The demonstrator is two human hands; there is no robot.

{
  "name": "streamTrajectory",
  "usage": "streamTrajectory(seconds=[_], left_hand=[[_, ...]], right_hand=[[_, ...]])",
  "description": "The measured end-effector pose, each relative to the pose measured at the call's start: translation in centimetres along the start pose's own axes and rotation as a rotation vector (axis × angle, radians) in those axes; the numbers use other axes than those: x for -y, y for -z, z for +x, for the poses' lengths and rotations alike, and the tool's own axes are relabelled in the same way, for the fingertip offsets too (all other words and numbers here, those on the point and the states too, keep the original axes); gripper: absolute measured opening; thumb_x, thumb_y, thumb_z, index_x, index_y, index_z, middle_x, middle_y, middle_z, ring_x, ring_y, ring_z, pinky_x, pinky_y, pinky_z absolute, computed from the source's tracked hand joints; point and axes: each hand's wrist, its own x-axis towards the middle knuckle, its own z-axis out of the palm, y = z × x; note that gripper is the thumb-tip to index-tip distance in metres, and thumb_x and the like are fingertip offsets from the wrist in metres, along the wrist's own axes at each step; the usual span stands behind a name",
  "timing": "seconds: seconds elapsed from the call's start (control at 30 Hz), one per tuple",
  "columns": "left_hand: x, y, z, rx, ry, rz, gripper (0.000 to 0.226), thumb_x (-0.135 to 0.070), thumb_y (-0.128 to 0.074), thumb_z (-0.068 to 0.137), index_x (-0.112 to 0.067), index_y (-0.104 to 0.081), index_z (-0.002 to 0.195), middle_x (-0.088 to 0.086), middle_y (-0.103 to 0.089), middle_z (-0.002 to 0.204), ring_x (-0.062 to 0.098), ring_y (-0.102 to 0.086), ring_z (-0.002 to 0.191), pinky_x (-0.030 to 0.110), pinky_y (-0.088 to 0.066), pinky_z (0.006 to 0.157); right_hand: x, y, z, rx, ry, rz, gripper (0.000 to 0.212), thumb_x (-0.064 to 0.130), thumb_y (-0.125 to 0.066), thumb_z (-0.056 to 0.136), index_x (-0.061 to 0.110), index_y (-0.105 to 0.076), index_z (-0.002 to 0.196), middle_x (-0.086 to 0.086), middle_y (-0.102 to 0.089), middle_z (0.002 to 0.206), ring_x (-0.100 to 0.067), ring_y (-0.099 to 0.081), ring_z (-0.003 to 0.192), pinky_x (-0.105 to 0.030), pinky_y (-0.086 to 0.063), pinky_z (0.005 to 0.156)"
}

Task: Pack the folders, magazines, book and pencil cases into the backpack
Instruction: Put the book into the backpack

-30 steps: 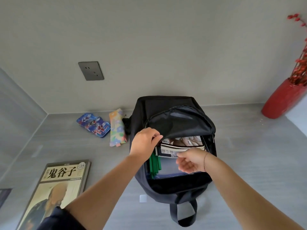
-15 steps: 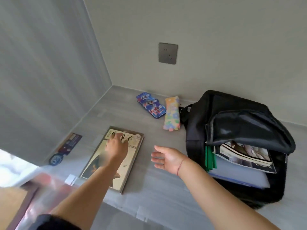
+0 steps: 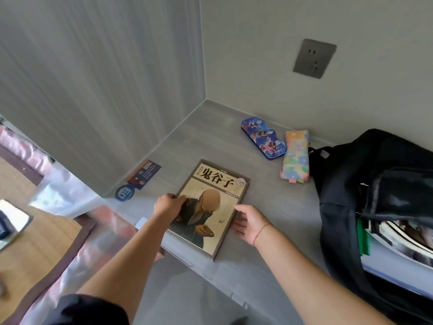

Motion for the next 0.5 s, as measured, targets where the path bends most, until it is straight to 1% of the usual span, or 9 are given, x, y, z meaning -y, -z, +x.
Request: streamTrajectory(seconds=[0.03,0.1,0.17,0.23,0.3,0.37,0.4,0.43,0.5], left_hand=[[0.0,0.1,0.4,0.03,0.04,-0.057,0.035,-0.041,-0.057,0.09,-0.011,-0.058,0.109,0.008,-0.065,0.093,0.02,-0.063,0.08,0.025,-0.05,0.061],[0.2,0.7,0.5,0.096,0.124,-0.154,0.04,-0.044,-0.062,0.086,-0.01,-0.057,0.105,0.01,-0.065,0.088,0.021,-0.064,0.077,0.027,-0.052,0.062],[0.7,0.9,0.7,0.172,0.19,-0.216,0.049,-0.048,-0.067,0.081,-0.006,-0.056,0.105,0.015,-0.068,0.092,0.027,-0.068,0.082,0.036,-0.058,0.074],[0.8,1.0,0.3,0.246,0.216,-0.252,0.052,-0.048,-0.069,0.079,-0.006,-0.057,0.107,0.017,-0.069,0.096,0.03,-0.069,0.086,0.038,-0.058,0.079],[0.0,0.9,-0.6,0.301,0.211,-0.267,0.053,-0.049,-0.07,0.078,-0.007,-0.058,0.108,0.016,-0.069,0.097,0.029,-0.069,0.086,0.034,-0.057,0.07],[-1.6,0.6,-2.0,0.325,0.185,-0.273,0.051,-0.05,-0.07,0.078,-0.009,-0.059,0.105,0.014,-0.071,0.095,0.027,-0.069,0.084,0.032,-0.056,0.066],[-2.5,0.3,-2.9,0.309,0.145,-0.277,0.049,-0.051,-0.069,0.078,-0.01,-0.06,0.103,0.013,-0.071,0.093,0.027,-0.07,0.083,0.033,-0.057,0.068],[-3.7,0.0,-3.9,0.282,0.083,-0.279,0.047,-0.051,-0.069,0.078,-0.011,-0.06,0.101,0.013,-0.071,0.091,0.026,-0.07,0.082,0.036,-0.059,0.072],[-6.1,-0.8,-5.2,0.238,-0.009,-0.319,0.046,-0.05,-0.07,0.077,-0.013,-0.057,0.101,0.011,-0.07,0.093,0.026,-0.07,0.083,0.04,-0.059,0.079]], right_hand=[[-0.1,0.1,0.1,0.001,-0.004,0.005,0.012,0.024,-0.055,0.089,0.014,-0.053,0.081,-0.009,-0.058,0.088,-0.023,-0.055,0.092,-0.033,-0.04,0.088],[-0.2,0.2,0.3,0.018,0.009,-0.015,0.012,0.024,-0.056,0.088,0.012,-0.057,0.087,-0.007,-0.06,0.088,-0.019,-0.056,0.085,-0.027,-0.041,0.075],[-0.3,0.5,0.2,0.026,0.014,-0.048,0.017,0.024,-0.06,0.085,0.011,-0.059,0.096,-0.005,-0.061,0.089,-0.016,-0.053,0.08,-0.026,-0.035,0.065],[-0.6,1.1,0.1,0.031,-0.001,-0.049,0.021,0.025,-0.067,0.08,0.013,-0.061,0.096,-0.004,-0.06,0.091,-0.016,-0.052,0.081,-0.029,-0.033,0.068],[-1.1,1.7,-0.2,0.09,0.006,0.02,0.016,0.017,-0.066,0.082,0.01,-0.062,0.096,-0.008,-0.061,0.093,-0.018,-0.055,0.083,-0.031,-0.04,0.073],[-1.2,1.8,-0.9,0.129,0.08,0.029,0.022,0.01,-0.063,0.085,0.009,-0.061,0.107,-0.011,-0.065,0.103,-0.024,-0.058,0.096,-0.037,-0.047,0.084],[-1.1,1.9,-1.5,0.12,0.139,-0.005,0.03,0.01,-0.064,0.084,0.011,-0.059,0.113,-0.01,-0.064,0.11,-0.026,-0.057,0.104,-0.041,-0.046,0.09],[-0.6,2.2,-2.4,0.112,0.2,-0.021,0.035,0.012,-0.066,0.083,0.015,-0.057,0.117,-0.008,-0.064,0.114,-0.026,-0.055,0.107,-0.043,-0.046,0.09],[0.9,3.2,-3.9,0.116,0.312,-0.023,0.036,0.014,-0.064,0.085,0.02,-0.054,0.119,-0.004,-0.063,0.108,-0.022,-0.055,0.101,-0.037,-0.047,0.077]])
